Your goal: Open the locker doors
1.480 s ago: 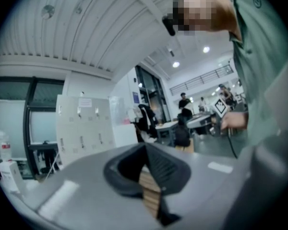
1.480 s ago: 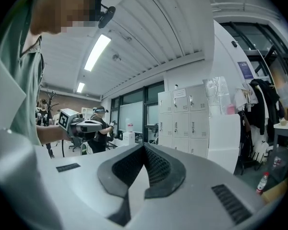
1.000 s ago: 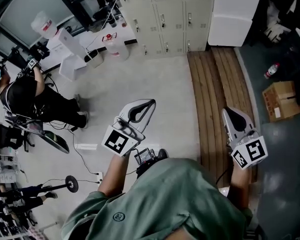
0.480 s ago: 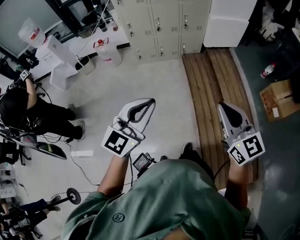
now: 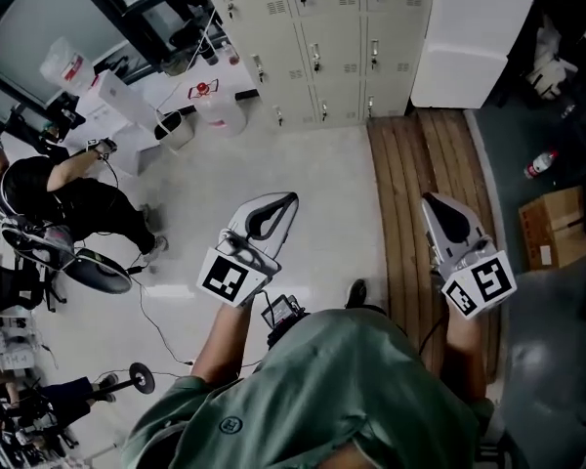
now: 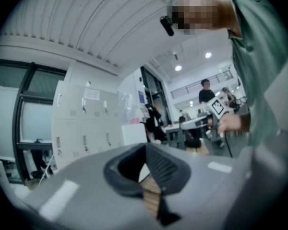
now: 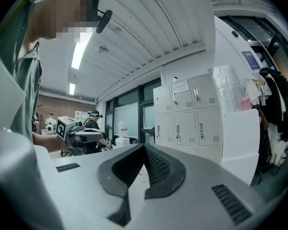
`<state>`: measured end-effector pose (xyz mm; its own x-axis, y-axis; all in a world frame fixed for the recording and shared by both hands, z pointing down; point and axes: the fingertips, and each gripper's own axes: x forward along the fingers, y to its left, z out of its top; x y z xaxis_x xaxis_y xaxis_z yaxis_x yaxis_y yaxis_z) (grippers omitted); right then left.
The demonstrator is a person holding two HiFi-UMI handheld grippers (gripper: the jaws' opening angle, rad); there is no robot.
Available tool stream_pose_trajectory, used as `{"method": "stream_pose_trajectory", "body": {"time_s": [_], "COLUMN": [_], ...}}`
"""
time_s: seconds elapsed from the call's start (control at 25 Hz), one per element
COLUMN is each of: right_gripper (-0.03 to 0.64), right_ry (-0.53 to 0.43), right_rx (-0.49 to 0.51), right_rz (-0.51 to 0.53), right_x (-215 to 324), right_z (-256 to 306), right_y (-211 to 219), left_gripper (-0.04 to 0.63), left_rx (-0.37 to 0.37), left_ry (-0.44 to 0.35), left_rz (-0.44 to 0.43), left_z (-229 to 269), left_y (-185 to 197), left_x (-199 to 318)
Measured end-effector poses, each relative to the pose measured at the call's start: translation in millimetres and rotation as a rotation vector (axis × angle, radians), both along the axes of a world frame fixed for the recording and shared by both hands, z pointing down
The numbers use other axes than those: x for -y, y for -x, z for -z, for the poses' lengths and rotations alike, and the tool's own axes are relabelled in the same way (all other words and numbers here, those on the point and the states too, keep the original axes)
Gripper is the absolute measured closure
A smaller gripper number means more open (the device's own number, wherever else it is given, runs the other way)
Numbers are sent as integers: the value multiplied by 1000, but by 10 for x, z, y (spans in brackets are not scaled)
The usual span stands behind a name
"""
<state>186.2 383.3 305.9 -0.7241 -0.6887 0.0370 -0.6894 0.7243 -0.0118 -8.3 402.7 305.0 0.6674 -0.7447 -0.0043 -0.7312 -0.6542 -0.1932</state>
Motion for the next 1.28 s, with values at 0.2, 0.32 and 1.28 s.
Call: {"method": "stream_pose_trajectory", "body": {"time_s": [0.2,0.32,1.28], "right_gripper": [614,614,612], "right_ry": [-12,-8,52], "right_rx": [1,10,-8], "right_rz": [7,-17,-26], "right_x": [388,563,2061], "right_z": [59,82,-158], "right_y": [-210,-384,240], "left_gripper": [604,604,604], "left_rx": [11,24,-17], "left_ry": [7,5,4], "left_rz": [-3,-17,13], "left_z": [11,58,-51], "left_y": [-218,-341,362], "left_x": [388,604,2118]}}
